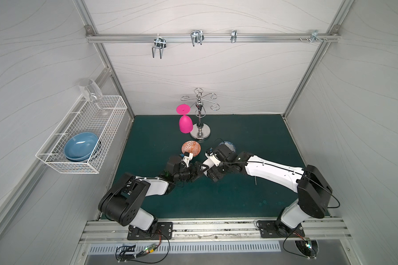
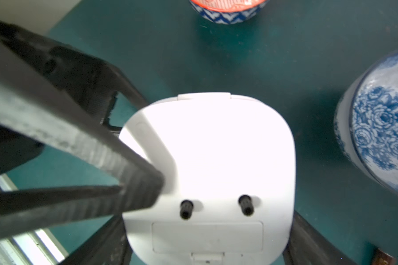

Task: Remove the battery from the alarm
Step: Adjust the alarm at the center of the board.

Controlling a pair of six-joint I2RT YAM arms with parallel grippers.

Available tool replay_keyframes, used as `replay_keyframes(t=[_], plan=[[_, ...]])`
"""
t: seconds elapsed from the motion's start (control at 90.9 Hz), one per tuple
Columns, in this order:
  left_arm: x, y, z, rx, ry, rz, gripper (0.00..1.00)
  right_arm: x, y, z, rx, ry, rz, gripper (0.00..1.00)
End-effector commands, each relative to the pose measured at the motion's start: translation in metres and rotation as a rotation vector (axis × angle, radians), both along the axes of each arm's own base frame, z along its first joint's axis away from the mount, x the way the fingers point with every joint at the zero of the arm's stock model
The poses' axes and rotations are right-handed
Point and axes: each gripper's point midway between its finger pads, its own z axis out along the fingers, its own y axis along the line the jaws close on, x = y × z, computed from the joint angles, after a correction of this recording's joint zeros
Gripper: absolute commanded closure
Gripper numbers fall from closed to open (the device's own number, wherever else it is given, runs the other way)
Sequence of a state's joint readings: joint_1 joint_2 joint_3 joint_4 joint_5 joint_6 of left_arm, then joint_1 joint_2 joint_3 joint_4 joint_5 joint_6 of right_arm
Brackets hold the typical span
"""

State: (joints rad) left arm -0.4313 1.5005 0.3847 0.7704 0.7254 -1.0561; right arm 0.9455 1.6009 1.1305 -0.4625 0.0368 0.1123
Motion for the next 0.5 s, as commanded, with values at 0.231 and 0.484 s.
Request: replay_keyframes(t=[0.231,0.484], plan=[[0.004,-0.005,0.037,-0.075,-0.112,-0.024,0.67,-0.006,0.000,0.028,0.095,-0.034,-0.052,0.17],[0.000,0.009,0.049,0.105,-0.202,-0.014,0.76,-0.008,-0.049,0.076,0.191,-0.058,-0.145,0.01]])
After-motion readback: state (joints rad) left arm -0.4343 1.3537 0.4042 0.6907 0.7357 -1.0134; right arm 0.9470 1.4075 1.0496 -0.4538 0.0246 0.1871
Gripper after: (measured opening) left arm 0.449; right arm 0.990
